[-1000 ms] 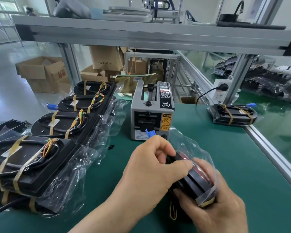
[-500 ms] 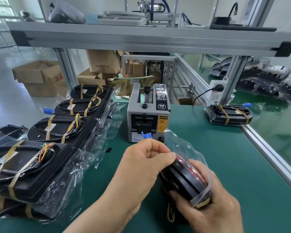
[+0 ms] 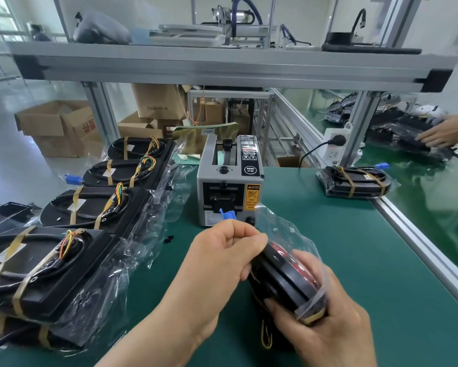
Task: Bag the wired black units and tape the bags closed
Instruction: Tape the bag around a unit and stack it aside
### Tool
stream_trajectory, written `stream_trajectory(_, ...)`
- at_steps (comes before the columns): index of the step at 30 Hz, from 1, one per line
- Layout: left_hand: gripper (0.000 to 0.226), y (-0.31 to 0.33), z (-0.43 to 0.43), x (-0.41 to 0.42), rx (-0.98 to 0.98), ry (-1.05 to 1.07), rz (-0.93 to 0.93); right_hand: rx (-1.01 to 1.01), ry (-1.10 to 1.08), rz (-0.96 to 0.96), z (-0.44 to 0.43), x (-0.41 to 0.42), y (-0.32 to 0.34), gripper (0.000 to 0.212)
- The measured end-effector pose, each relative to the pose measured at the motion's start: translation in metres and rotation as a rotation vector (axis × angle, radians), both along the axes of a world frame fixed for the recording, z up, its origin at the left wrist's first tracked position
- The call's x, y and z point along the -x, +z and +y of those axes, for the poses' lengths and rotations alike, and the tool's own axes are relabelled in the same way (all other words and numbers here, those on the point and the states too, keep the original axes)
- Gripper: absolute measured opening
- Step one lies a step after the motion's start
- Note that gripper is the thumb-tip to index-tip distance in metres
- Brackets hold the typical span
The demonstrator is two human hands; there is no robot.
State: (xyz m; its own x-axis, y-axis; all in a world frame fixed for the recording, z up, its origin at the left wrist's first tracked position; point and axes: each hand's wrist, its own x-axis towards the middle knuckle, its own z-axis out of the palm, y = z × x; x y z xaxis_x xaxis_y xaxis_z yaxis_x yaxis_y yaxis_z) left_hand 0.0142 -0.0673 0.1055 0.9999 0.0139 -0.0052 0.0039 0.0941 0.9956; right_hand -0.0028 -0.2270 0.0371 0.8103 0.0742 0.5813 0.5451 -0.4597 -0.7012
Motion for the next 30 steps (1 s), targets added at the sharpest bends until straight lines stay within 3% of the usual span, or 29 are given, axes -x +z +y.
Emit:
stream_trajectory(2,0.013,0.000,-0.002,0.001,-0.032,0.015,-0.023,-0.008,-0.003,-0.003,0.000,0.000,-0.002,0.079)
stream_trajectory(13,0.046,-0.003,-0.008,0.004,-0.277,0.069,-0.096,-0.024,-0.006,-0.001,0.000,0.000,-0.004,0.079)
stream_trajectory(19,0.016,0.001,0.002,-0.007,-0.144,-0.035,-0.029,-0.038,-0.016,-0.017,0.002,0.000,-0.003,0.074)
stream_trajectory(24,0.015,-0.005,0.001,-0.004,-0.132,-0.033,-0.097,-0.042,-0.025,-0.010,0.001,0.000,-0.003,0.076)
stream_trajectory(27,0.041,-0.010,0.006,-0.004,-0.221,-0.068,-0.180,-0.070,-0.020,-0.024,0.003,0.000,0.001,0.076)
stream_trajectory(30,0.046,-0.004,0.014,-0.010,-0.329,-0.153,-0.224,-0.095,-0.014,-0.021,0.003,0.001,0.003,0.073)
